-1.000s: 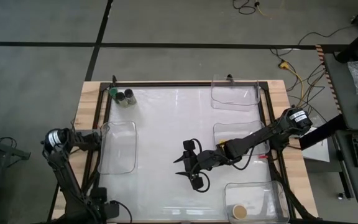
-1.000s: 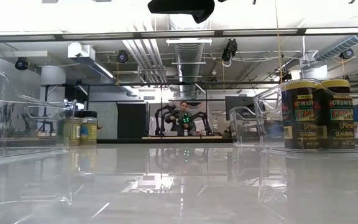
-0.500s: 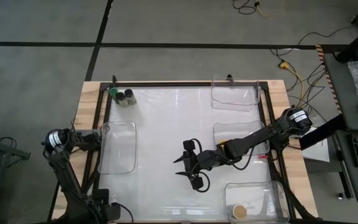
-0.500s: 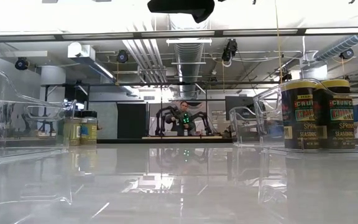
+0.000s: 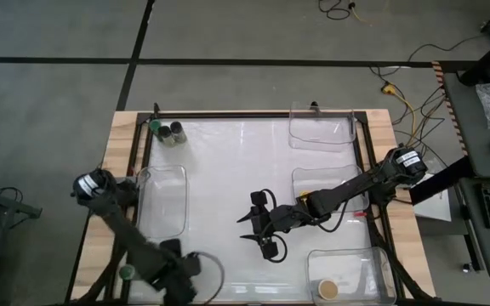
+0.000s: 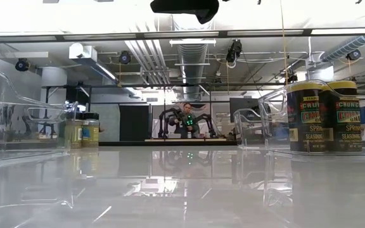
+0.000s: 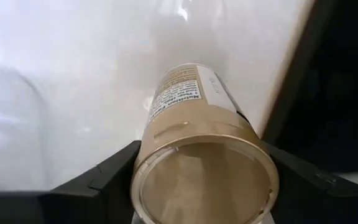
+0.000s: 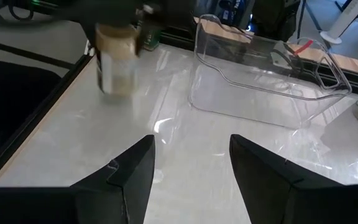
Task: Sort spices by type
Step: Put the brown seasoning bottle into the bottom right transparent bin
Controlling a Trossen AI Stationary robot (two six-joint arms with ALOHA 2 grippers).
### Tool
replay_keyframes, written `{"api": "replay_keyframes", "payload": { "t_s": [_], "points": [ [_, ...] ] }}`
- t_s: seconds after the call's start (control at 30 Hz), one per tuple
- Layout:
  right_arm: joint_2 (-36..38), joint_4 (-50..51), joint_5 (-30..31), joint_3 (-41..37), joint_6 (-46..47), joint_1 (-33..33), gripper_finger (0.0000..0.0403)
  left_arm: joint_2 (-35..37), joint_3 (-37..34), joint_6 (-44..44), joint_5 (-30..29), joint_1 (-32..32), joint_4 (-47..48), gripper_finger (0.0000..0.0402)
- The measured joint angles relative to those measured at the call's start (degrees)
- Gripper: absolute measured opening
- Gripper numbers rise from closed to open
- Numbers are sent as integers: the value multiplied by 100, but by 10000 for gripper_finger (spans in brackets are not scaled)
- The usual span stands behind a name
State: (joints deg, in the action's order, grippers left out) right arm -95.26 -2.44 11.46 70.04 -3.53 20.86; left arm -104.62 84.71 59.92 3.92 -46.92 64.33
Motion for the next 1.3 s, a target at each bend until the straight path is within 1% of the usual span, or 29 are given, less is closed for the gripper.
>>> {"api": "replay_keyframes", "payload": {
  "t_s": [0.13,0.27,0.4,0.5,0.67,0.77,0.83,0.9,1.07,1.3],
  "points": [
    [0,3,-2,0,11,0,199,2,0,-659,-164,623,-7,258],
    [0,115,-2,0,109,0,199,2,0,-1281,-278,1099,-8,258],
    [118,917,18,-7,295,59,198,2,0,-1718,-492,1437,-27,258],
    [253,1443,16,57,665,90,198,-17,-2,-2061,-603,1658,-131,258],
    [359,2189,17,74,1226,140,199,-132,-9,-2393,-710,2009,-285,258],
    [402,2798,22,103,1542,201,199,-158,-9,-2583,-972,2088,-413,258],
    [407,3239,22,168,1732,244,199,-170,-9,-2668,-985,2095,-514,260],
    [407,3432,35,201,1806,281,199,-175,-9,-2738,-950,2089,-584,265],
    [408,3326,49,207,1793,291,199,-175,-9,-2793,-944,2088,-678,281],
    [408,3054,59,260,1632,289,199,-192,-9,-2791,-946,2094,-801,273]
  ]
}}
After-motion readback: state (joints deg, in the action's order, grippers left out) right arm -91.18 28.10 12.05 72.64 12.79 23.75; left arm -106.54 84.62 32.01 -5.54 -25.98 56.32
